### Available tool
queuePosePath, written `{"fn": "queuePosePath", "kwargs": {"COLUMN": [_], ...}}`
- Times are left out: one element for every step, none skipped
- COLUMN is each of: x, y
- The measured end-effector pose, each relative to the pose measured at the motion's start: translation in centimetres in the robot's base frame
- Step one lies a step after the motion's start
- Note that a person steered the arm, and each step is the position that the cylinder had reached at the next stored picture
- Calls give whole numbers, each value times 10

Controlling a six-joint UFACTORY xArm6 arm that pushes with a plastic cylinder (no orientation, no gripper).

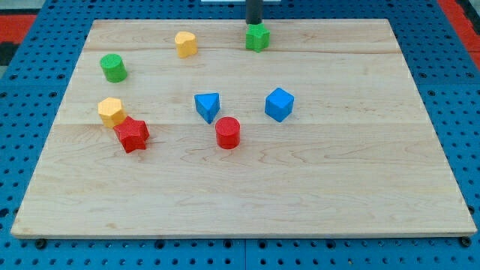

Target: Keep red circle diagonally left below blue triangle

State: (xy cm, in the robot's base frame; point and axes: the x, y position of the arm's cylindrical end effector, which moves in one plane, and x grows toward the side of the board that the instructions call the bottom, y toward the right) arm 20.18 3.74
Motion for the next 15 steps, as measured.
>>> {"fn": "queuePosePath", "kwargs": {"x": [12, 63, 102, 127, 136, 139, 131, 99, 85, 85, 85, 98, 111, 107, 134], "y": [41, 37, 1, -81, -84, -87, -85, -84, -84, -84, -84, -85, -63, -22, 31]}}
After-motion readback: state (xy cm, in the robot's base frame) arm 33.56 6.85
